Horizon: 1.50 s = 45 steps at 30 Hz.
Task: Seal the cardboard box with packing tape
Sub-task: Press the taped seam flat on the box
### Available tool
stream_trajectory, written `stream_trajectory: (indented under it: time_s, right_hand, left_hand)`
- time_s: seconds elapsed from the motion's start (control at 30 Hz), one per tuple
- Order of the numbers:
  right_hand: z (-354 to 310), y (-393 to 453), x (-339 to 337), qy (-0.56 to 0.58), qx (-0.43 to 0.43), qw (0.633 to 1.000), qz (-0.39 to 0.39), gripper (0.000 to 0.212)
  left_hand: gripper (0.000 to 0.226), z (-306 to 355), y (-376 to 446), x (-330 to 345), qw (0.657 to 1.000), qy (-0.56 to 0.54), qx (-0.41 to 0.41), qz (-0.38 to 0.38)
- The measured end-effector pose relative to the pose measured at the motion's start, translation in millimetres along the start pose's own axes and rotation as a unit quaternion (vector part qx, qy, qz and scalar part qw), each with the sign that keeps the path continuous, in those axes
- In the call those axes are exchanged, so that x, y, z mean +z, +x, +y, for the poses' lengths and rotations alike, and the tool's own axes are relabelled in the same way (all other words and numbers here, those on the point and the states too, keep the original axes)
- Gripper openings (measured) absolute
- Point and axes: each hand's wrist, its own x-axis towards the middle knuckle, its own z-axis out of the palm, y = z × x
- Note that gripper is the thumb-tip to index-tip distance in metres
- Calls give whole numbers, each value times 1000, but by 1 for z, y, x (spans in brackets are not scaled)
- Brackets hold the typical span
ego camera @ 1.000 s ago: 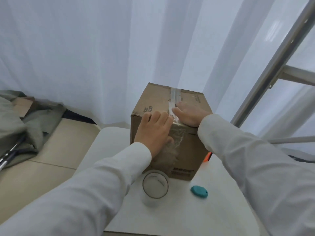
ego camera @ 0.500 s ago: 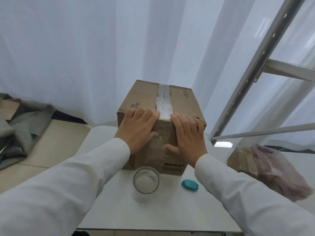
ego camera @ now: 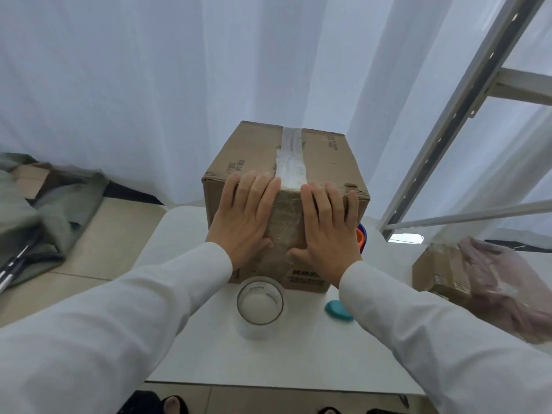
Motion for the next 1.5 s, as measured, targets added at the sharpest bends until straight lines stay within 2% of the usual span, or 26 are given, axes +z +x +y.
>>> stream_trajectory:
  time_s: [0.1,0.17,0.33,0.47,0.53,0.6,0.67,0.73,1.0,1.07,1.2,1.27,1.4,1.5]
  right_hand:
    - [2,0,-2,13,-14,1000,8,111]
    - [5,2,-6,39,-25,999,17,95]
    - [12,10,-13,75,-23,997,23,60]
    - [19,17,-17,140,-12,990,29,41]
    - [19,20,-17,163,-2,986,44,35]
    - [18,20,-15,162,4,985,58,32]
    - [15,20,-13,151,4,986,66,32]
    - [13,20,-12,149,9,986,72,32]
    - [10,21,-14,149,31,987,59,33]
    - [12,19,-14,133,18,990,53,40]
    - [19,9,-9,65,-53,996,15,85]
    - [18,8,-7,52,-56,997,11,97]
    - [14,9,-7,60,-36,998,2,91]
    - [17,12,-11,90,-30,995,10,70]
  left_hand:
    - [111,0,-1,-1,1000,-8,4,7]
    - [102,-2,-2,-1,1000,-15,9,16]
    - [68,-8,0,-4,998,-55,14,30]
    - [39,-15,6,-14,989,-133,-24,62]
    - [48,-15,6,-10,989,-130,-24,64]
    - [77,-9,4,-3,993,-105,-21,47]
    - [97,-2,2,2,995,-89,-31,28]
    - [107,1,1,4,997,-71,-37,24]
    - [110,0,4,1,998,-52,-26,34]
    - [108,0,4,-1,998,-51,-20,38]
    - [94,-4,3,-3,997,-53,-3,52]
    - [86,-7,3,-4,996,-59,4,60]
    - [67,-12,3,-4,995,-69,12,68]
    - [53,-14,6,-7,994,-86,3,72]
